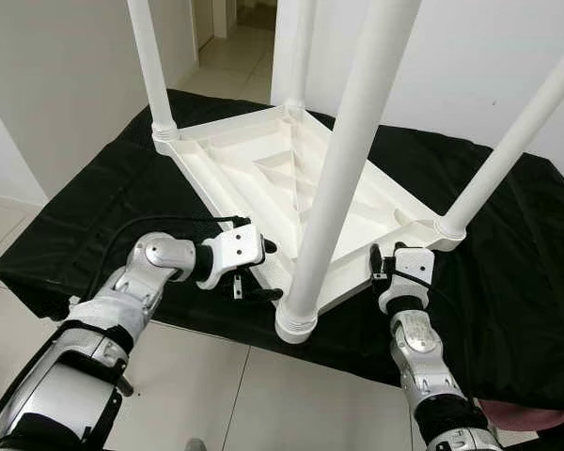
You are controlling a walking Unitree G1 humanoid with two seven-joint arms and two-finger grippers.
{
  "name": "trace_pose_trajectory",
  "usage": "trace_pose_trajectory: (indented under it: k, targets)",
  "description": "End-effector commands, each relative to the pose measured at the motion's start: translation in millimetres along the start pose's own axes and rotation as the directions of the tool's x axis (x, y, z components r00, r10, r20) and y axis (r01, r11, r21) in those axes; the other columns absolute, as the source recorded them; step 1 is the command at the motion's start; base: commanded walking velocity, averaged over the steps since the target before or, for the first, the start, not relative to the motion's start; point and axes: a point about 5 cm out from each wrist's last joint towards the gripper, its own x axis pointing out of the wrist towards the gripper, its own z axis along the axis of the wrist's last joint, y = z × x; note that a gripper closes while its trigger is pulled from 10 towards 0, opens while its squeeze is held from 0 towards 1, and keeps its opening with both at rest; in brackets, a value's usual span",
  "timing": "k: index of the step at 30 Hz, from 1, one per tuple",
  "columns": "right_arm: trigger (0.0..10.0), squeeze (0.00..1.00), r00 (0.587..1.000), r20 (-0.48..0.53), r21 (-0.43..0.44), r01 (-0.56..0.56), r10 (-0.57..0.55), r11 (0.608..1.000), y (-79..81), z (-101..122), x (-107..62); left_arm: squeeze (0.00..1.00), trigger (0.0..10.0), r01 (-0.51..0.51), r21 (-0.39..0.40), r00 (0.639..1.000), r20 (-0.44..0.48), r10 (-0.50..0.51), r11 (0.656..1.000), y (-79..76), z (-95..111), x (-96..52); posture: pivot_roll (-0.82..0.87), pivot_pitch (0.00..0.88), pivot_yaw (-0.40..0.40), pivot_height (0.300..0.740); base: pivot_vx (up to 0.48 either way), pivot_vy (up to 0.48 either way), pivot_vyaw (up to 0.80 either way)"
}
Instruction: Building children table
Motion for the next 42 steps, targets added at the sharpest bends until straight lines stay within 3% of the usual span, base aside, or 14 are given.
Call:
trace_pose_trajectory:
  k: [1, 15, 21, 25, 28, 32, 33, 34, 35, 37, 38, 39, 42]
  targets:
    - [10.0, 0.00, 0.995, -0.086, -0.012, 0.047, -0.048, 0.999, -10.4, -17.4, -10.7, 0.00, 10.0, -0.019, 0.019, 1.000, 0.002, 0.019, 1.000, 1.0, 1.8, 4.5, -0.05, 0.000, -0.007, 0.740, 0.000, 0.000, 0.00]
    - [10.0, 0.00, 0.995, -0.090, -0.029, 0.051, -0.053, 0.998, -15.4, -17.2, -17.3, 0.00, 10.0, 0.162, 0.008, 0.987, 0.008, -0.162, 0.987, -20.9, -5.8, 20.8, -0.08, 0.000, 0.008, 0.740, 0.000, 0.000, 0.00]
    - [10.0, 0.00, 0.993, -0.096, -0.033, 0.059, -0.062, 0.998, -17.5, -18.0, -23.2, 0.00, 10.0, 0.318, -0.048, 0.948, 0.050, -0.316, 0.947, -41.3, -7.9, 22.7, -0.09, 0.000, 0.018, 0.740, 0.000, 0.000, 0.00]
    - [10.0, 0.00, 0.993, -0.098, -0.035, 0.064, -0.067, 0.997, -18.6, -18.3, -24.6, 0.00, 10.0, 0.361, -0.064, 0.932, 0.071, -0.356, 0.930, -48.1, -7.5, 23.2, -0.09, 0.000, 0.018, 0.740, 0.000, 0.000, 0.00]
    - [10.0, 0.00, 0.992, -0.100, -0.038, 0.070, -0.073, 0.997, -20.2, -17.9, -26.1, 0.00, 9.2, 0.424, -0.097, 0.904, 0.108, -0.414, 0.900, -58.5, -6.4, 23.6, -0.10, 0.005, 0.018, 0.740, 0.000, 0.000, 0.00]
    - [10.0, 0.00, 0.992, -0.101, -0.039, 0.073, -0.076, 0.997, -21.0, -17.7, -26.6, 0.00, 9.4, 0.451, -0.119, 0.890, 0.129, -0.437, 0.885, -63.0, -5.5, 24.0, -0.10, 0.008, 0.018, 0.740, 0.000, 0.000, 0.00]
    - [10.0, 0.00, 0.992, -0.103, -0.040, 0.073, -0.076, 0.997, -21.0, -17.5, -26.2, 0.00, 8.0, 0.464, -0.127, 0.884, 0.136, -0.448, 0.877, -63.9, -4.8, 23.7, -0.10, 0.008, 0.018, 0.740, 0.000, 0.000, 0.00]
    - [10.0, 0.00, 0.992, -0.103, -0.040, 0.073, -0.076, 0.997, -21.0, -17.5, -26.2, 0.00, 8.0, 0.464, -0.127, 0.884, 0.136, -0.448, 0.877, -63.9, -4.8, 23.7, -0.10, 0.008, 0.018, 0.740, 0.000, 0.000, 0.00]
    - [10.0, 0.00, 0.992, -0.104, -0.040, 0.073, -0.077, 0.997, -20.9, -17.4, -25.7, 0.00, 6.6, 0.474, -0.126, 0.878, 0.138, -0.458, 0.872, -64.6, -4.1, 23.1, -0.09, 0.012, 0.017, 0.740, 0.000, 0.000, 0.00]
    - [10.0, 0.00, 0.992, -0.104, -0.040, 0.073, -0.077, 0.997, -20.9, -17.4, -25.7, 0.00, 6.6, 0.474, -0.126, 0.878, 0.138, -0.458, 0.872, -64.6, -4.1, 23.1, -0.09, 0.012, 0.017, 0.740, 0.000, 0.000, 0.00]
    - [10.0, 0.00, 0.992, -0.104, -0.040, 0.073, -0.077, 0.997, -20.6, -16.9, -25.4, 0.00, 4.8, 0.482, -0.128, 0.874, 0.137, -0.466, 0.867, -65.3, -3.7, 22.0, -0.09, 0.013, 0.018, 0.740, 0.000, 0.000, 0.00]
    - [10.0, 0.00, 0.992, -0.103, -0.039, 0.074, -0.078, 0.996, -20.1, -16.1, -24.8, 0.00, 0.0, 0.491, -0.134, 0.870, 0.135, -0.474, 0.861, -66.1, -3.4, 20.3, -0.09, 0.015, 0.019, 0.740, 0.000, 0.000, 0.00]
    - [10.0, 0.00, 0.992, -0.094, -0.036, 0.081, -0.085, 0.996, -19.9, -14.7, -24.3, 0.00, 0.0, 0.497, -0.142, 0.866, 0.135, -0.481, 0.856, -66.8, -3.4, 18.8, -0.09, 0.015, 0.020, 0.740, 0.000, 0.000, 0.00]
